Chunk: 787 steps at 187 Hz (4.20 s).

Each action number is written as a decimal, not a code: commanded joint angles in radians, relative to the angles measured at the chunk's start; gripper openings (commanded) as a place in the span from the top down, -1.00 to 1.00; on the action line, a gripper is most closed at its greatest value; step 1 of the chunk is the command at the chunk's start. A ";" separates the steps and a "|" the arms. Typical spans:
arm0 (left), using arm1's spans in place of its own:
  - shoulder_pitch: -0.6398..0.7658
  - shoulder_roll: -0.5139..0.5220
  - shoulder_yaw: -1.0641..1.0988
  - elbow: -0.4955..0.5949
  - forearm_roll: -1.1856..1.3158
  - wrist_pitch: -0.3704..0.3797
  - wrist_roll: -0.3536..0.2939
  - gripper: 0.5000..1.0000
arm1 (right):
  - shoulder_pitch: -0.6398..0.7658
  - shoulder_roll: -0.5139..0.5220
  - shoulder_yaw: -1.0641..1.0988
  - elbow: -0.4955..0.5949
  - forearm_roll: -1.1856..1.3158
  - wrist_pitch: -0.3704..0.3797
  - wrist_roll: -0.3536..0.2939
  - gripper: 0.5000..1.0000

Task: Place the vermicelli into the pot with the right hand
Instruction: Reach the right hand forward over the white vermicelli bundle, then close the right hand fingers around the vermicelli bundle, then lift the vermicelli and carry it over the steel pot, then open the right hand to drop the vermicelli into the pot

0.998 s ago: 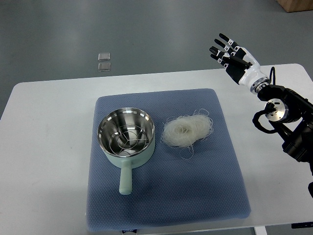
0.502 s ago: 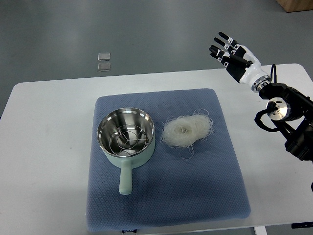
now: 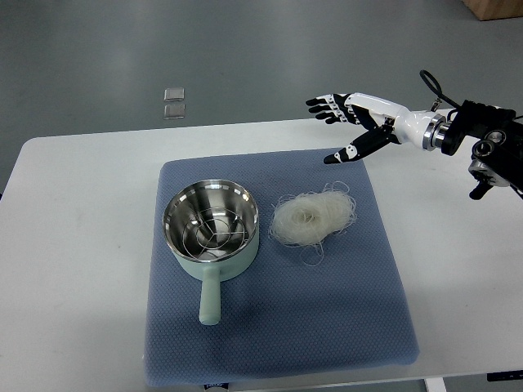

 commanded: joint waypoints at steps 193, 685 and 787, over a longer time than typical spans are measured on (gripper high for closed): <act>0.000 0.000 -0.003 -0.002 -0.002 0.000 0.000 -1.00 | 0.250 0.087 -0.501 -0.020 -0.408 0.053 -0.012 -0.68; 0.000 0.000 -0.002 0.007 -0.002 0.011 0.000 -1.00 | 0.572 0.353 -0.588 -0.023 -0.207 0.012 -0.058 -0.32; 0.000 0.000 0.000 0.007 -0.003 0.012 0.000 -1.00 | 0.374 0.200 -0.328 -0.113 0.115 -0.200 -0.062 -0.31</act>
